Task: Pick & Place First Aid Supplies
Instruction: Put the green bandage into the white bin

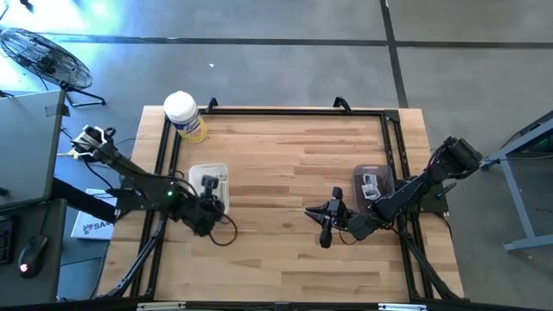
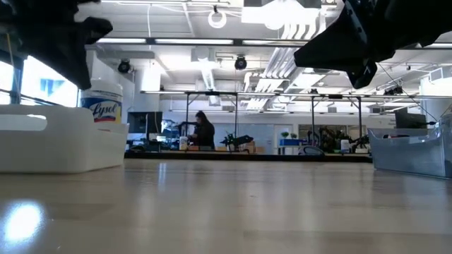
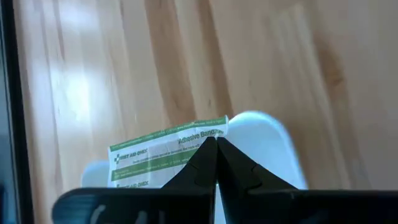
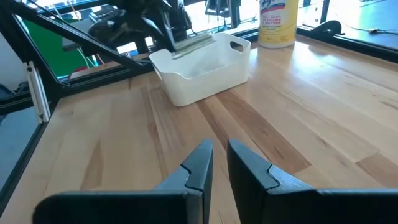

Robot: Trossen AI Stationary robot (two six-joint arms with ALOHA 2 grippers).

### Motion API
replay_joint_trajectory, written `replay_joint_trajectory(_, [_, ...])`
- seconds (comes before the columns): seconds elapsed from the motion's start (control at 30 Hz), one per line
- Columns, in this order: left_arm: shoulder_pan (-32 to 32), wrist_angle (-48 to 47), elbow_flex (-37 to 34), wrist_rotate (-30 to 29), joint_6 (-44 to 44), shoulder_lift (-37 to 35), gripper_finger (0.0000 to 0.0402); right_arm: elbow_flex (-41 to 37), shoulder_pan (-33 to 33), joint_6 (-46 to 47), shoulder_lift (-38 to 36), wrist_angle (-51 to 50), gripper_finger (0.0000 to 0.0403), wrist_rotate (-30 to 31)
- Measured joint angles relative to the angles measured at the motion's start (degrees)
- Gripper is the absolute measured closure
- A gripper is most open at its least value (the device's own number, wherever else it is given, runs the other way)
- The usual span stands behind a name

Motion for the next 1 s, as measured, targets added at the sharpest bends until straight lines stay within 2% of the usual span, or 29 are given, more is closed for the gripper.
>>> replay_joint_trajectory(0.2, [8.2, 0.1, -3.3, 3.3, 0.0, -0.7, 0.0401, 0.0, 0.0, 0.0, 0.0, -0.2, 0.0360, -0.1])
replay_joint_trajectory(0.47, [20.0, 0.7, -4.8, 15.4, 7.6, -0.7, 0.0401, 0.0, 0.0, -0.2, 0.0, -0.2, 0.0360, 0.0])
replay_joint_trajectory(0.73, [22.6, 6.8, -7.9, 20.1, 13.3, 0.5, 0.0401, 0.0, 0.0, -0.1, 0.0, -0.4, 0.0360, 0.0])
replay_joint_trajectory(1.0, [22.5, 7.7, -8.1, 20.4, 16.3, 5.5, 0.0401, 0.0, 0.0, 0.0, 0.0, -0.8, 0.0360, 0.0])
